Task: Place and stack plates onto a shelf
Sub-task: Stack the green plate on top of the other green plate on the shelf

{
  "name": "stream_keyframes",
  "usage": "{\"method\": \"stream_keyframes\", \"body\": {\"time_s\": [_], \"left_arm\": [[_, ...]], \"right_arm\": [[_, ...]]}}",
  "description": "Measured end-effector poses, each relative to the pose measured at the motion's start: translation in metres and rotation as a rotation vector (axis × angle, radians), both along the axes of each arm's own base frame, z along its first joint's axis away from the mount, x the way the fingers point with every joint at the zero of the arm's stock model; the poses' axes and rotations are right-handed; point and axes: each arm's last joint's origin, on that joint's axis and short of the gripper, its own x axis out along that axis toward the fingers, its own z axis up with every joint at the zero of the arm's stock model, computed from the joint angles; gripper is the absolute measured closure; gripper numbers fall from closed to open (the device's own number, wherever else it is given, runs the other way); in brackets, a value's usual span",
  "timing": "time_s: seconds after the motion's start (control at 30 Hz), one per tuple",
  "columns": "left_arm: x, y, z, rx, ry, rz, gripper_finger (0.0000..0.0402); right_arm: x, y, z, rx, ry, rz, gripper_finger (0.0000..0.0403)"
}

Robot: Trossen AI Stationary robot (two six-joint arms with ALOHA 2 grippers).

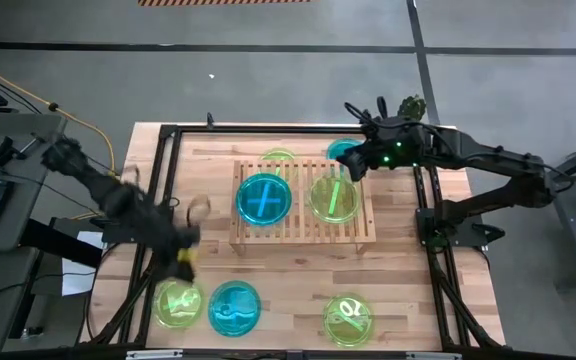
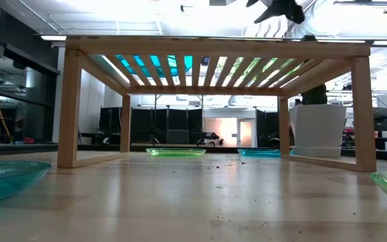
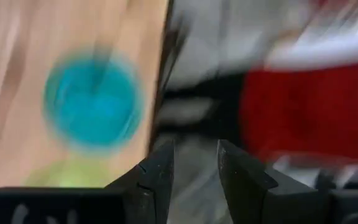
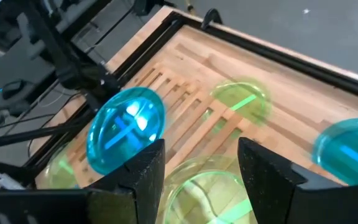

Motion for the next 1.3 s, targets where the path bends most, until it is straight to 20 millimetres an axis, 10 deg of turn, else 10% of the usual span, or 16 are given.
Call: {"method": "stream_keyframes", "body": {"time_s": [0.43, 0.67, 1.3], "left_arm": [[-0.002, -0.064, -0.094, 0.883, 0.215, -0.496, 0.0293], [-0.001, -0.059, -0.135, 0.877, 0.251, -0.59, 0.0294], [-0.004, -0.026, -0.169, 0.773, 0.17, -0.752, 0.0294]], "right_arm": [[0.0, 0.0, -0.003, -0.002, 0.03, -0.011, 0.0219], [0.0, 0.0, -0.004, 0.008, 0.042, 0.002, 0.0219], [-0.001, 0.001, -0.006, 0.023, 0.054, 0.002, 0.0219]]}}
